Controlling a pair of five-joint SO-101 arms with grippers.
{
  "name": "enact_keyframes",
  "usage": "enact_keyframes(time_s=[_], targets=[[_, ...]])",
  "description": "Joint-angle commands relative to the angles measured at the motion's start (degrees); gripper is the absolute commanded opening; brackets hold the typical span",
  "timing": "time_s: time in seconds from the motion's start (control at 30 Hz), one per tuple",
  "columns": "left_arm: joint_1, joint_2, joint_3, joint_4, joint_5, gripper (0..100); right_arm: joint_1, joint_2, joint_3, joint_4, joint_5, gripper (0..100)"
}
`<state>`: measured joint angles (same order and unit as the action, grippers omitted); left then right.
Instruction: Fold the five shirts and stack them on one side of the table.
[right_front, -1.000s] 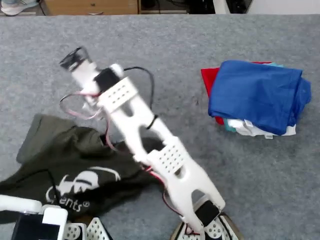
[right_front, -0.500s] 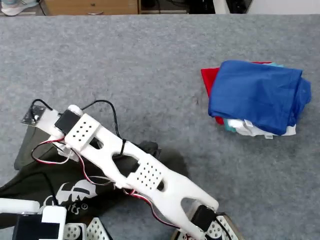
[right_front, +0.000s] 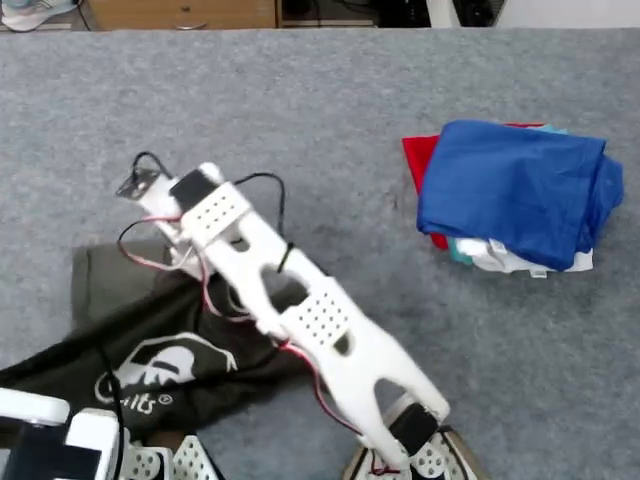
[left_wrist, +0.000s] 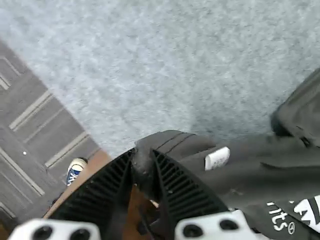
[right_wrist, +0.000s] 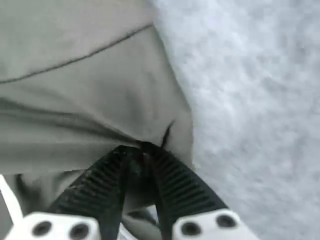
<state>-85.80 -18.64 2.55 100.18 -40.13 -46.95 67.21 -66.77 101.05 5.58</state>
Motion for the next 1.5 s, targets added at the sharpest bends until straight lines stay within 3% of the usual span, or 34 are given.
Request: enact_keyframes(time_s=[0.0, 0.37, 0.57, 0.63, 0.77, 0.87, 0.93, 1.17, 1.33, 1.47], targets=[[2.81, 1.80, -4.40, 0.53, 2.99, 2, 5.05, -7.08, 7.43, 1.41, 0.79, 0.2], [16.35, 7.25, -6.77, 0.53, 3.43, 2, 16.22, -37.76, 52.18, 1.14, 5.54, 0.2], [22.15, 7.34, -6.59, 0.62, 7.21, 2, 15.87, -55.52, 76.00, -4.04, 6.51, 0.7], [23.21, 7.43, -6.59, 0.62, 7.56, 2, 14.37, -60.97, 82.68, -5.63, 6.42, 5.8], [23.56, 7.43, -6.51, 0.62, 7.47, 2, 12.62, -69.67, 88.92, -7.56, 5.10, 25.4], [23.56, 7.43, -6.51, 0.62, 7.30, 2, 12.62, -73.10, 85.41, -6.68, 4.57, 39.0], [23.47, 7.43, -6.51, 0.62, 7.38, 2, 12.53, -73.71, 79.25, -2.64, 4.57, 40.6], [22.07, 6.99, -5.27, 0.62, 7.30, 2, 11.65, -63.43, 53.76, -1.05, 0.26, 23.9], [21.27, 6.90, -2.20, 0.62, 7.21, 2, 8.66, -42.33, 33.63, -5.01, 0.26, 10.1], [20.75, 6.90, -1.32, 0.62, 7.21, 2, 6.11, -22.46, 13.23, -3.60, 0.26, 8.0]])
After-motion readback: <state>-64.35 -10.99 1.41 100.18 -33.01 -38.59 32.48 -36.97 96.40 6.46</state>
